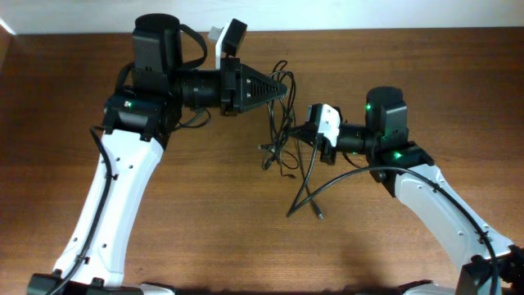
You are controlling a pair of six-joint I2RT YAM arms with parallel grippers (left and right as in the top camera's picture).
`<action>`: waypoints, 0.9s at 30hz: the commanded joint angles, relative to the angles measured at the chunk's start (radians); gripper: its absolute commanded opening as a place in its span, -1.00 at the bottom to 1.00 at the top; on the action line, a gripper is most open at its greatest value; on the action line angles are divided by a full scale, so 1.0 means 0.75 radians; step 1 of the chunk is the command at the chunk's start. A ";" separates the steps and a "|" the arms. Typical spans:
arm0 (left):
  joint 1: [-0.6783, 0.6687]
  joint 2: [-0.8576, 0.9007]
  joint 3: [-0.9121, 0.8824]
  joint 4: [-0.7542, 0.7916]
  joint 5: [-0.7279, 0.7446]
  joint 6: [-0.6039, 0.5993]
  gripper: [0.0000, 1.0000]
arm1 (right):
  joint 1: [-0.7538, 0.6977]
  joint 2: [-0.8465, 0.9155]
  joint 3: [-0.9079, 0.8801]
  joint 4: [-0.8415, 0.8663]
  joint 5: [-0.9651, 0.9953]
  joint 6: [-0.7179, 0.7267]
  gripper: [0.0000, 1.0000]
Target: Untangle cables
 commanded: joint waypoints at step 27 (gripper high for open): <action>-0.133 0.004 0.013 0.254 0.031 -0.013 -1.00 | 0.007 0.008 0.014 -0.061 0.569 0.661 -0.92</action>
